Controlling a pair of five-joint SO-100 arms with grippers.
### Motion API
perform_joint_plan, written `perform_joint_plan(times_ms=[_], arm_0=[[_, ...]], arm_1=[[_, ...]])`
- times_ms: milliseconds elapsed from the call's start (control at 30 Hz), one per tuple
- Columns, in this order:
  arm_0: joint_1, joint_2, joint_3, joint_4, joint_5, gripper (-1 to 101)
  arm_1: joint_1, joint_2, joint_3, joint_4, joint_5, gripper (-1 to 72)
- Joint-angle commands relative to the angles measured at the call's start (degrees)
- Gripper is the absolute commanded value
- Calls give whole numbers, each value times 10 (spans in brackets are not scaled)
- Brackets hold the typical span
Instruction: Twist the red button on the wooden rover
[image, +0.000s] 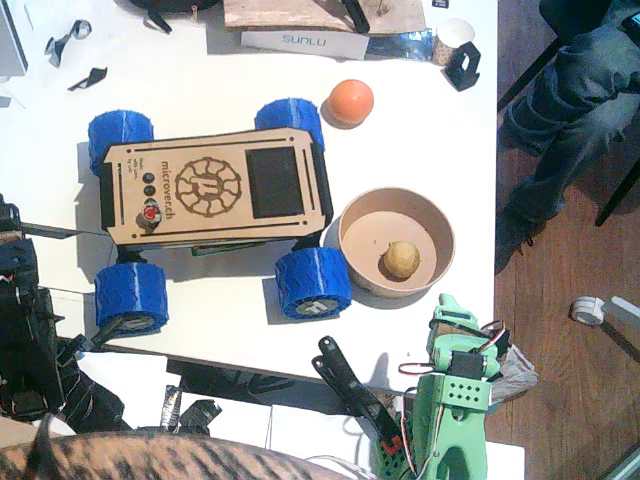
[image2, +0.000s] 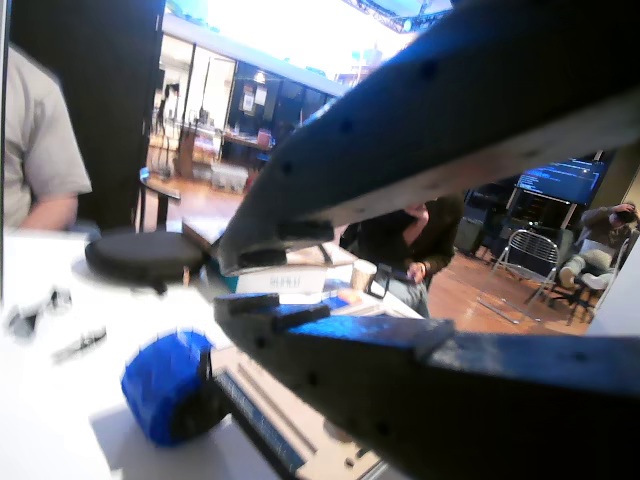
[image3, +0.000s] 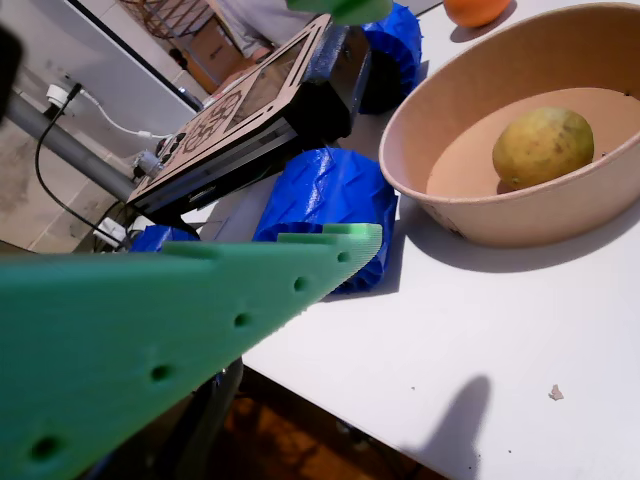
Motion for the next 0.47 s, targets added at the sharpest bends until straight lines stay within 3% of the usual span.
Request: perform_joint_plan(times_ms=[0, 433], arm_0=[[-8, 54, 11, -28, -4, 6], [-8, 54, 11, -34, -4, 6]], arm_1=[[3, -3, -4, -3, 0, 204], [3, -3, -4, -3, 0, 204]])
